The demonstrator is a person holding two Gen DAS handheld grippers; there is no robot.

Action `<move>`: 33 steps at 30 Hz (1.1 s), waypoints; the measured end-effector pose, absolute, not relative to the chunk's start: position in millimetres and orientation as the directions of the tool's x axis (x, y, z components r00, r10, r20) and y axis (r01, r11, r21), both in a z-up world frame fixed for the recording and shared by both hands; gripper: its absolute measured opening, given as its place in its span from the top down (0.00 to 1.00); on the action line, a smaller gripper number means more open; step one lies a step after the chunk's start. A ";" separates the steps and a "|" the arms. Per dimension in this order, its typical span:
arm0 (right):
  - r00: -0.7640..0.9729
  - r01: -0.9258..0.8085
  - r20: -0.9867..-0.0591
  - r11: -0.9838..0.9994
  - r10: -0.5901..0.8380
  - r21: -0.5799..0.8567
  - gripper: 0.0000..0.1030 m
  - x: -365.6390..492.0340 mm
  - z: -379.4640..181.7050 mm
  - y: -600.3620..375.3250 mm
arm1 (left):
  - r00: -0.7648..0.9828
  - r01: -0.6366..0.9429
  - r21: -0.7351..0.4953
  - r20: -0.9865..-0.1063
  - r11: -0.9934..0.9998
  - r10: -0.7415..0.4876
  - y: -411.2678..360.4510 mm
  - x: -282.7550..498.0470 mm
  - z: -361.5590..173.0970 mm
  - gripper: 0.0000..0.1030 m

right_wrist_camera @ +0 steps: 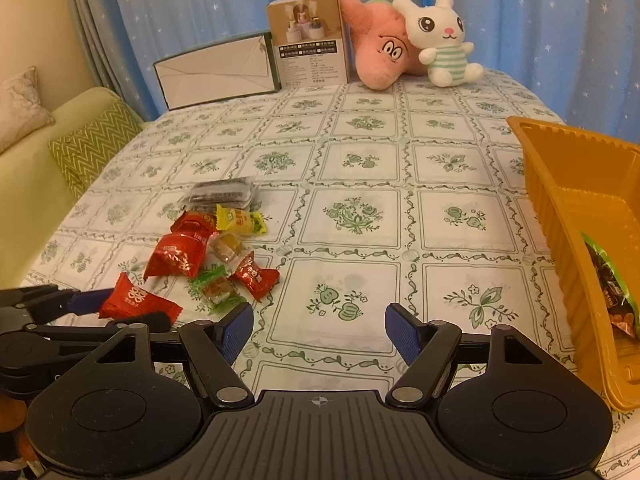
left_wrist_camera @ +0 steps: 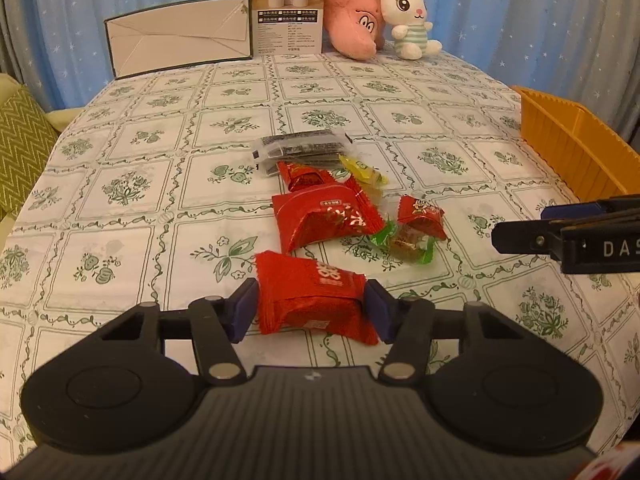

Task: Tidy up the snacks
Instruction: 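Grasp a large red packet with the left tool while the right tool grasps a green-wrapped candy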

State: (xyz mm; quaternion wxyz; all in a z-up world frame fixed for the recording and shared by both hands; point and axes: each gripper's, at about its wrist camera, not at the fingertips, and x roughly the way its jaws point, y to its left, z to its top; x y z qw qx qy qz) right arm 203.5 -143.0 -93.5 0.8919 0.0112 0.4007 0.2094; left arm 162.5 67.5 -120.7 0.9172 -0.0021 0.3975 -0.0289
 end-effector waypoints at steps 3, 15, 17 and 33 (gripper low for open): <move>0.599 -0.375 -0.709 0.913 0.371 0.160 0.30 203.2 -94.9 -139.0 | 0.686 0.066 -0.018 -0.725 0.998 -0.058 65.4 163.9 -120.9 0.59; 0.596 -0.450 -0.680 0.879 0.427 0.158 0.30 196.3 -91.1 -121.7 | 0.698 0.006 -0.060 -0.714 0.998 -0.047 81.9 153.1 -112.6 0.69; 0.589 -0.481 -0.674 0.864 0.446 0.151 0.30 194.6 -90.9 -114.2 | 0.705 -0.010 -0.065 -0.709 0.998 -0.039 86.8 150.6 -110.0 0.69; 0.521 -0.657 -0.702 0.753 0.486 0.034 0.65 213.6 -116.2 -53.9 | 0.719 -0.097 -0.119 -0.695 0.988 -0.013 110.9 146.5 -104.5 0.69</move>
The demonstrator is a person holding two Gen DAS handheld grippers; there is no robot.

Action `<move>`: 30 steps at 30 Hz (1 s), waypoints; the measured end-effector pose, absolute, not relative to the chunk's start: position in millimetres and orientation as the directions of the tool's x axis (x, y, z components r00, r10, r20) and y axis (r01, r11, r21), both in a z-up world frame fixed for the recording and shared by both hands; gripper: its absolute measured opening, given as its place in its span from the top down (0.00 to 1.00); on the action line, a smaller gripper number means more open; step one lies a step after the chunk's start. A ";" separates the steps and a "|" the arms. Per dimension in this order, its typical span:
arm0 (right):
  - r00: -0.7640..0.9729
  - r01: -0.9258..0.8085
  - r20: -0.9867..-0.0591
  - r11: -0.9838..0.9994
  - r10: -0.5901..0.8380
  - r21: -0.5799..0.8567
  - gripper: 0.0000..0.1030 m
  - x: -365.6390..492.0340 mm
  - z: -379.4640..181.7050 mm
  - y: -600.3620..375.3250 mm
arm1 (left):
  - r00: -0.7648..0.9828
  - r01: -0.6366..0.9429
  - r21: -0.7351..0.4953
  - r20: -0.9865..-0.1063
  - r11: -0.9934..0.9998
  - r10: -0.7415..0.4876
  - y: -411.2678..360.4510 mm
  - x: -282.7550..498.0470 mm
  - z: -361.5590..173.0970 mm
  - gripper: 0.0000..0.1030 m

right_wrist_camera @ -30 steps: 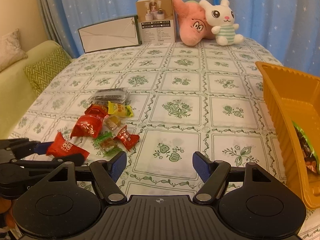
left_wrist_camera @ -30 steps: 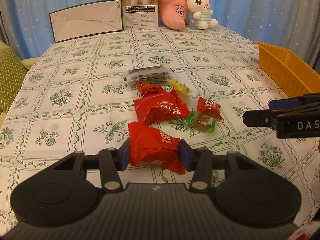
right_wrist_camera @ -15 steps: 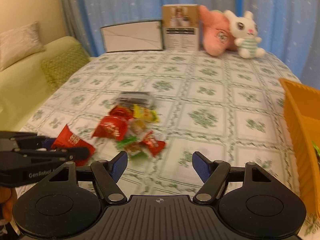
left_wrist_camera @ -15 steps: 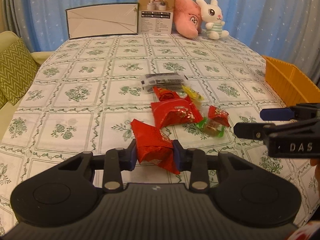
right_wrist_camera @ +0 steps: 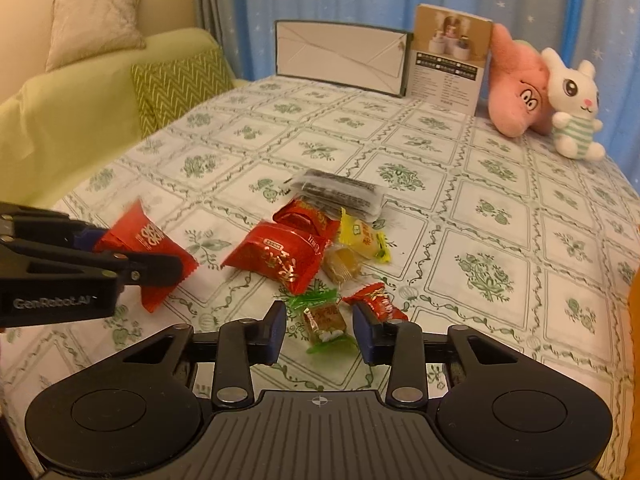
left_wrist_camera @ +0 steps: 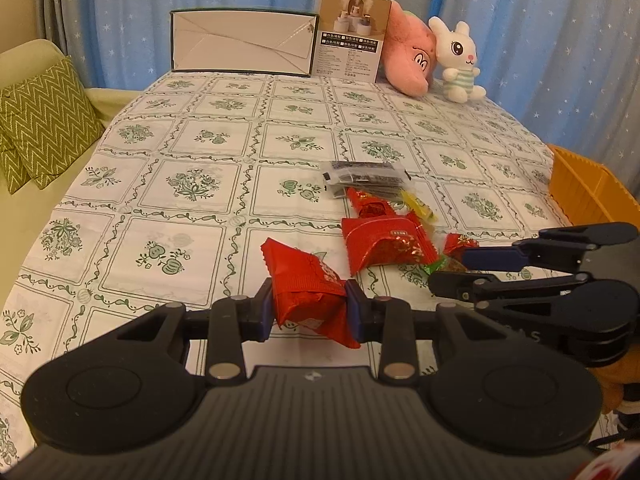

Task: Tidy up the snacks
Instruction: 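Grasp a large red packet with the left tool while the right tool grasps a green-wrapped candy, then carry both snacks into the orange tray and open both tools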

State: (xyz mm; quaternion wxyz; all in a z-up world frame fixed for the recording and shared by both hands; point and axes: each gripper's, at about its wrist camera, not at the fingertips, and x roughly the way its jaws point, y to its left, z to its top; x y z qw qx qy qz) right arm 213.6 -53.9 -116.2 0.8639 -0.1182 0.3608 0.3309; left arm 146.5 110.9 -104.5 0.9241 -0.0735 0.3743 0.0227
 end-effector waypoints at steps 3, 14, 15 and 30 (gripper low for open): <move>0.517 -0.663 -0.709 0.749 0.480 0.023 0.74 215.9 -121.2 -50.2 | 0.718 -0.093 -0.123 -0.695 0.988 -0.019 110.4 146.8 -105.0 0.69; 0.544 -0.616 -0.706 0.787 0.454 0.032 0.79 198.9 -111.4 -66.5 | 0.721 -0.074 -0.165 -0.691 0.983 -0.062 102.8 144.7 -101.4 0.69; 0.547 -0.609 -0.702 0.793 0.455 0.039 0.79 196.4 -108.6 -70.2 | 0.720 -0.072 -0.171 -0.691 0.983 -0.067 101.6 144.1 -100.7 0.69; 0.622 -0.428 -0.671 0.893 0.404 0.141 0.79 149.1 -64.2 -142.9 | 0.732 -0.050 -0.194 -0.674 0.980 -0.096 62.7 111.2 -66.5 0.69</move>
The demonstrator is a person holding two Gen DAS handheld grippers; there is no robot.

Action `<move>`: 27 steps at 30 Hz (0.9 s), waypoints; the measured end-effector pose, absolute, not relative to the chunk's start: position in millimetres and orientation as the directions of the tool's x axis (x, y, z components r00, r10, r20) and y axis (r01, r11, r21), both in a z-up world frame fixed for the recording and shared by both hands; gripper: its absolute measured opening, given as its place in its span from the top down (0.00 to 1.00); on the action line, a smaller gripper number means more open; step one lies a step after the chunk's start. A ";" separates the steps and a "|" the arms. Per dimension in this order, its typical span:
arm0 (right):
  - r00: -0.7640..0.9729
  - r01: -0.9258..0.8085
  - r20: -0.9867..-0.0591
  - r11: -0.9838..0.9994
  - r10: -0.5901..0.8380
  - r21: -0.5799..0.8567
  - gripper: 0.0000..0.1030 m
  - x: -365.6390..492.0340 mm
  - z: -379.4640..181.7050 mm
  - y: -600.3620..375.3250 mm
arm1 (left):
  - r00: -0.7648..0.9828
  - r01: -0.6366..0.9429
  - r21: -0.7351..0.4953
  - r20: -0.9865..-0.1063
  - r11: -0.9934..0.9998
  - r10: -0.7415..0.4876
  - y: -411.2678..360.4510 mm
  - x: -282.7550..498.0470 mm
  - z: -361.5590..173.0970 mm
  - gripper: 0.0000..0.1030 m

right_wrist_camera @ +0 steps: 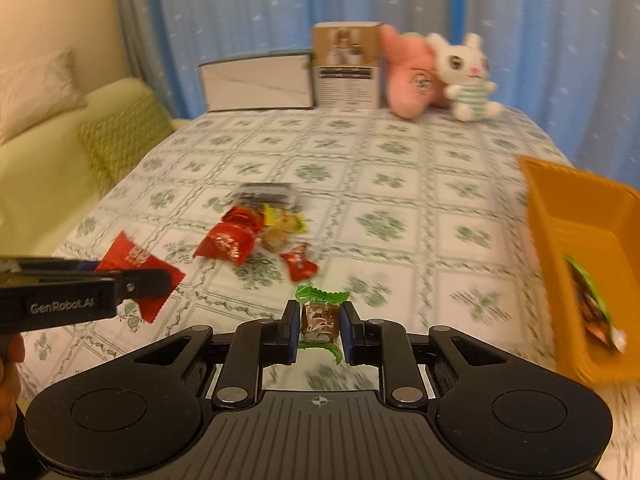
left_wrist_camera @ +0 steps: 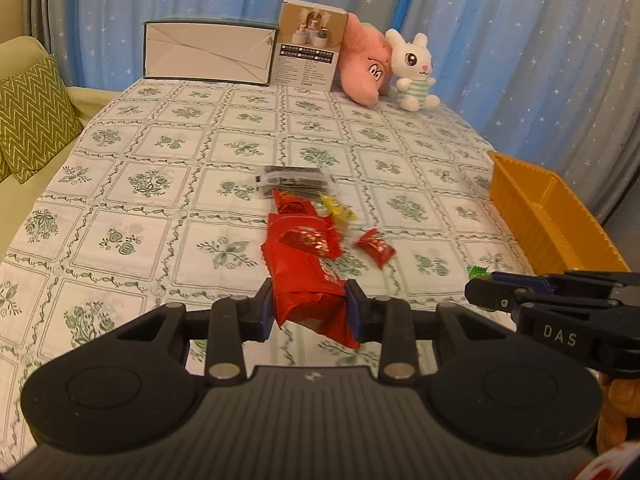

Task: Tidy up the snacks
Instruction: 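Carry both snacks into the orange tray and open both tools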

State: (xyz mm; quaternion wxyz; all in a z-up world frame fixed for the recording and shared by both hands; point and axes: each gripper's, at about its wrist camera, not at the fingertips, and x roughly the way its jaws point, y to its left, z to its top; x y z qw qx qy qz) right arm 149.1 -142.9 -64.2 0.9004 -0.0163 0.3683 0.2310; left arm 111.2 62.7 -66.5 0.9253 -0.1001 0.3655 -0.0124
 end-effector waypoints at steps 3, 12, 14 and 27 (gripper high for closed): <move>0.641 -0.389 -0.668 0.910 0.378 0.141 0.79 138.8 -54.1 -159.2 | 0.738 -0.032 -0.193 -0.666 0.981 -0.107 47.8 104.4 -55.7 0.69; 0.689 -0.243 -0.667 0.958 0.283 0.155 0.79 120.4 -27.7 -213.0 | 0.743 0.051 -0.203 -0.647 0.978 -0.173 -2.1 99.6 -25.7 0.69; 0.696 -0.215 -0.667 0.964 0.264 0.157 0.79 118.0 -22.4 -224.6 | 0.741 0.072 -0.204 -0.644 0.976 -0.189 -13.7 100.9 -19.6 0.69; 0.745 -0.083 -0.648 0.986 0.158 0.145 0.79 115.7 6.9 -289.8 | 0.722 0.210 -0.205 -0.627 0.956 -0.293 -79.0 118.4 6.2 0.69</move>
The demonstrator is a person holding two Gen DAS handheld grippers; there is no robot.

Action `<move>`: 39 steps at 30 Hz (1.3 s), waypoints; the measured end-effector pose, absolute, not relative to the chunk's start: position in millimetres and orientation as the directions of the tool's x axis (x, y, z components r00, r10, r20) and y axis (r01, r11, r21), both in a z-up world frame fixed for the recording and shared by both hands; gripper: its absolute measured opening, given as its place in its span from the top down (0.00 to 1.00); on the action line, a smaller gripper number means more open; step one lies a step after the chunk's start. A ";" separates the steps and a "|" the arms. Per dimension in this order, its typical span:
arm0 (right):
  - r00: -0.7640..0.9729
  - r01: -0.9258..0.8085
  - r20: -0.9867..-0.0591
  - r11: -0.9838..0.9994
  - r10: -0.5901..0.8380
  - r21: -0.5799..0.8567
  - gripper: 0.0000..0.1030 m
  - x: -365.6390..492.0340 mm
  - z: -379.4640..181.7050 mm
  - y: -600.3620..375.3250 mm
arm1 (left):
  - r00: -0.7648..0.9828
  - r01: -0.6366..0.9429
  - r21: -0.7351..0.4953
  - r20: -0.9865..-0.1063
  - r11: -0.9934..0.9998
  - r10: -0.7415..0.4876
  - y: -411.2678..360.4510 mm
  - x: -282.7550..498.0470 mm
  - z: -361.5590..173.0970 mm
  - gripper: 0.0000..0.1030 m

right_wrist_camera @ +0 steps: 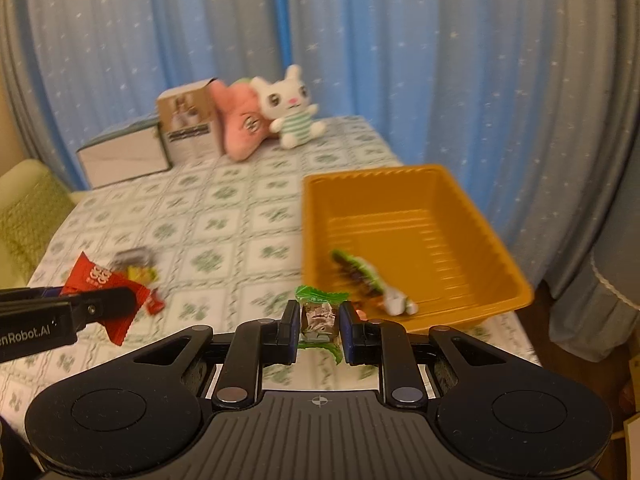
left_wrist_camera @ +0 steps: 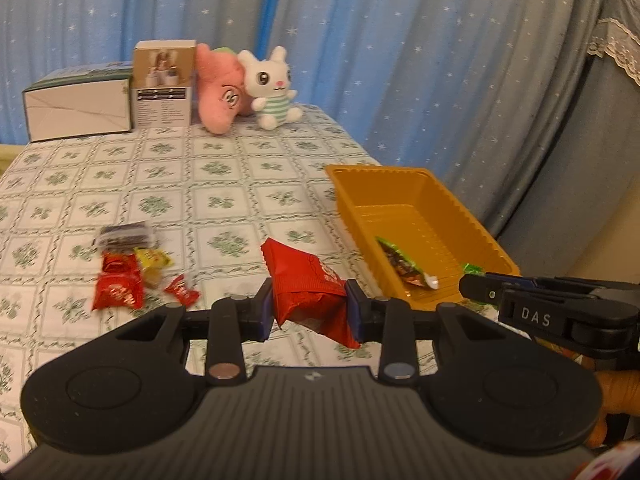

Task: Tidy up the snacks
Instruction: 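Carry both snacks into the orange tray and open both tools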

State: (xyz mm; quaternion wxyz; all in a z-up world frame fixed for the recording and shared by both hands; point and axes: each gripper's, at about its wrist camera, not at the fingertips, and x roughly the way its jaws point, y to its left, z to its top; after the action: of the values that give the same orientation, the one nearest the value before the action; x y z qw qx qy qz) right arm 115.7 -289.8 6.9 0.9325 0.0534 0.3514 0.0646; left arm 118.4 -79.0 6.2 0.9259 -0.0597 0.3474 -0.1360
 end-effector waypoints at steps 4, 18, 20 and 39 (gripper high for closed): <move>0.755 -0.049 -0.643 0.989 0.130 0.143 0.79 117.7 15.2 -304.7 | 0.715 0.238 -0.213 -0.621 0.947 -0.320 -94.0 123.7 11.5 0.69; 0.762 0.033 -0.643 0.987 0.077 0.158 0.79 138.0 23.1 -355.2 | 0.668 0.322 -0.237 -0.629 0.917 -0.397 -148.6 161.4 13.7 0.69; 0.761 0.047 -0.645 0.985 0.071 0.165 0.79 142.9 21.5 -362.9 | 0.662 0.332 -0.234 -0.632 0.914 -0.403 -157.4 167.7 13.3 0.69; 0.746 0.094 -0.661 0.972 0.075 0.217 0.79 187.8 3.2 -397.9 | 0.596 0.398 -0.211 -0.680 0.893 -0.426 -204.7 213.9 -13.6 0.69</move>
State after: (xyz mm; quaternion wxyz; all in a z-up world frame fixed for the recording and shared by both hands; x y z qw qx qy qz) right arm 187.8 -397.9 3.2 0.9268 0.1190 0.3562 -0.0051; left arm 213.9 -204.7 -13.6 0.8932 -0.0184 0.3855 -0.2307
